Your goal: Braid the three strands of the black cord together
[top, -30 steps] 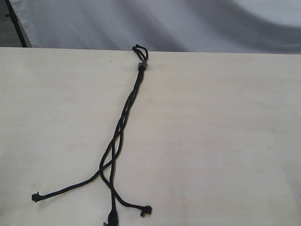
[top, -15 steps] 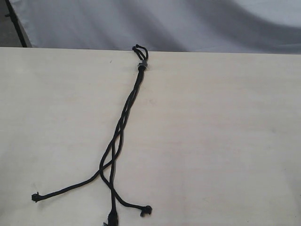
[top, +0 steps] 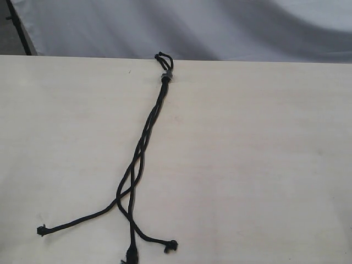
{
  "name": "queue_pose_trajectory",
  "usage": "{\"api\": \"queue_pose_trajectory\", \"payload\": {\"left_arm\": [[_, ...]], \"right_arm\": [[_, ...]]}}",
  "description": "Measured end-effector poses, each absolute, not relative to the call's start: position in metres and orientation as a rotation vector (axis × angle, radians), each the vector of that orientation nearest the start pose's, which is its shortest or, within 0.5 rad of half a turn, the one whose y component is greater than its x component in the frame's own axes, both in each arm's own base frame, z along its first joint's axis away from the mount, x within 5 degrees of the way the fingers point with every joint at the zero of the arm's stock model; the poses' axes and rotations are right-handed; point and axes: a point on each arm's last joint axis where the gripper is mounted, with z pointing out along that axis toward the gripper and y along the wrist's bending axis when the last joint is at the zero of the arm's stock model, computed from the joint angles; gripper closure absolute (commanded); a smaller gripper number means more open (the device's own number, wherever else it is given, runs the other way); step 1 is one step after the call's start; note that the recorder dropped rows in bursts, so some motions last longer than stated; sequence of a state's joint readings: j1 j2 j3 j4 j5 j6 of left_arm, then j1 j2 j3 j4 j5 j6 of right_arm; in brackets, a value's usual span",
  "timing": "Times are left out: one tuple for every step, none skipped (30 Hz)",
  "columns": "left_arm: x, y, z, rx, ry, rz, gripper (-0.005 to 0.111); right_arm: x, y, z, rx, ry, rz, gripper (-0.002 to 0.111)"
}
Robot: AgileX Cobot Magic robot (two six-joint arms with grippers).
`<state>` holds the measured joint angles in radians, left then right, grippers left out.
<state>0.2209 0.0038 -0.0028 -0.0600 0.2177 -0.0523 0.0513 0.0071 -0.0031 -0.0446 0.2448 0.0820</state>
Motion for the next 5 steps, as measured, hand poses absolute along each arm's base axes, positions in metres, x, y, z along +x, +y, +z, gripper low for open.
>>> {"api": "queue_pose_trajectory", "payload": {"left_arm": [[0.0548,0.0111,0.1942,-0.272,1.681,0.071,0.106],[0.0548,0.0111,0.1942,-0.272,1.681,0.071,0.106],[0.0548,0.0111,0.1942,-0.272,1.681,0.071,0.106],[0.0548,0.0111,0.1942,-0.272,1.681,0.071,0.106],[0.0548,0.0111,0.1942,-0.272,1.681,0.071,0.106]], "right_arm": [[0.0557,0.0019,0.1917,-0.003,1.733,0.057,0.108],[0.0557,0.0019,0.1917,-0.003,1.733,0.057,0.108],[0.0557,0.0019,0.1917,-0.003,1.733,0.057,0.108],[0.0557,0.0019,0.1917,-0.003,1.733,0.057,0.108],[0.0557,0.0019,0.1917,-0.003,1.733,0.057,0.108]]}}
